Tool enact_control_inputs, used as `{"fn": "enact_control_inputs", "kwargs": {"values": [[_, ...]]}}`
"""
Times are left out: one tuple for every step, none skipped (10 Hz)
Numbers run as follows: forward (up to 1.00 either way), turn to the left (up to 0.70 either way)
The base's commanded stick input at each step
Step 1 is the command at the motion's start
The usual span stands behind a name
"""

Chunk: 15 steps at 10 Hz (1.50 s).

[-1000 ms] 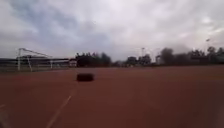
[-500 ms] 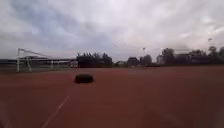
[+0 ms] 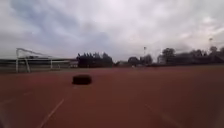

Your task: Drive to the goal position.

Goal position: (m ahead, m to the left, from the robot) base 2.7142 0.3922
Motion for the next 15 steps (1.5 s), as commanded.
{"fn": "enact_control_inputs", "kwargs": {"values": [[0.70, 0.00], [0.70, 0.00], [0.70, 0.00], [0.70, 0.00], [0.70, 0.00], [0.70, 0.01], [0.70, 0.03], [0.70, 0.04], [0.70, 0.05], [0.70, 0.24], [0.70, 0.30], [0.70, 0.21], [0.70, 0.12], [0.70, 0.03], [0.70, 0.00]]}}
